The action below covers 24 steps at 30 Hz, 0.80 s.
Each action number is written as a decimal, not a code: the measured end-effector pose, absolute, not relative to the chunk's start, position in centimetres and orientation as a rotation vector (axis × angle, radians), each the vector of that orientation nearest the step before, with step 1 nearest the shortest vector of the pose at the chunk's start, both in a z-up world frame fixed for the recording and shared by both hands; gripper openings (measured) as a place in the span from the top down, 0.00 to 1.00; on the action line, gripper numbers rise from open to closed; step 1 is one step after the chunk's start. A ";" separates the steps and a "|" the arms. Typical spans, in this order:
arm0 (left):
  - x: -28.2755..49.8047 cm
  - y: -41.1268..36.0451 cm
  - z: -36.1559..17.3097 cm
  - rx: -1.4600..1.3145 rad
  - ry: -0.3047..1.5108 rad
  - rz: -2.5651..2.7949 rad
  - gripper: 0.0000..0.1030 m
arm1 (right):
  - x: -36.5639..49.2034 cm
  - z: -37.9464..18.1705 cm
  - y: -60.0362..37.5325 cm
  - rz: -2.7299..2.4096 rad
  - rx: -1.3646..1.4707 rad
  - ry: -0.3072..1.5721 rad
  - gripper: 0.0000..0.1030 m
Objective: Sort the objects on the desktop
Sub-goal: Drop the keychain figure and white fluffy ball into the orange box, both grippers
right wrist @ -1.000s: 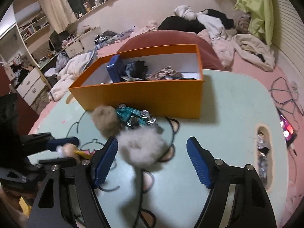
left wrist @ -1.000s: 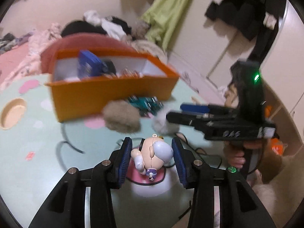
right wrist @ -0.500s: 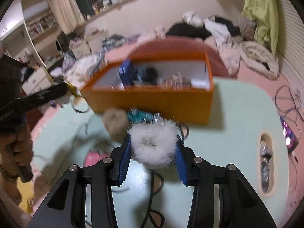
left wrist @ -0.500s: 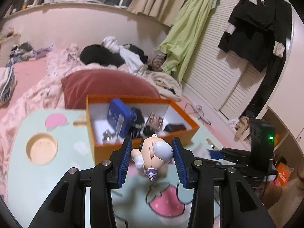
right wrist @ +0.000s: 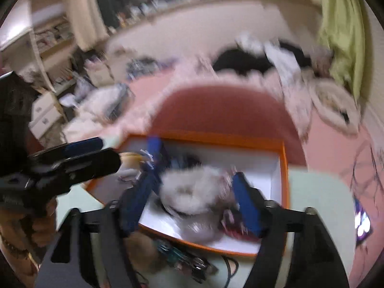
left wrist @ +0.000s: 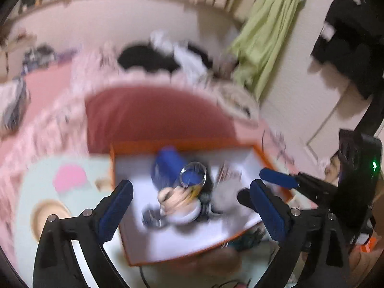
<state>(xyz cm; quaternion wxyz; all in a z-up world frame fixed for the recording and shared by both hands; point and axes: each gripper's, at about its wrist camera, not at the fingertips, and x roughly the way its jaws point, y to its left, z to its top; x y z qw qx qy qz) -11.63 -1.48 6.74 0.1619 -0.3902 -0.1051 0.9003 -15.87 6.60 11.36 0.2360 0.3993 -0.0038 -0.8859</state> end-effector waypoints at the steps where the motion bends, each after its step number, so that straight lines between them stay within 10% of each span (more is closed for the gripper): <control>1: -10.9 -0.9 6.4 -1.040 -0.210 2.618 0.06 | -15.9 10.1 6.5 -2.437 1.137 0.036 0.30; 24: -2.6 -0.1 7.6 -0.931 -0.042 2.642 0.06 | -9.0 10.4 8.1 -2.462 0.884 0.073 0.28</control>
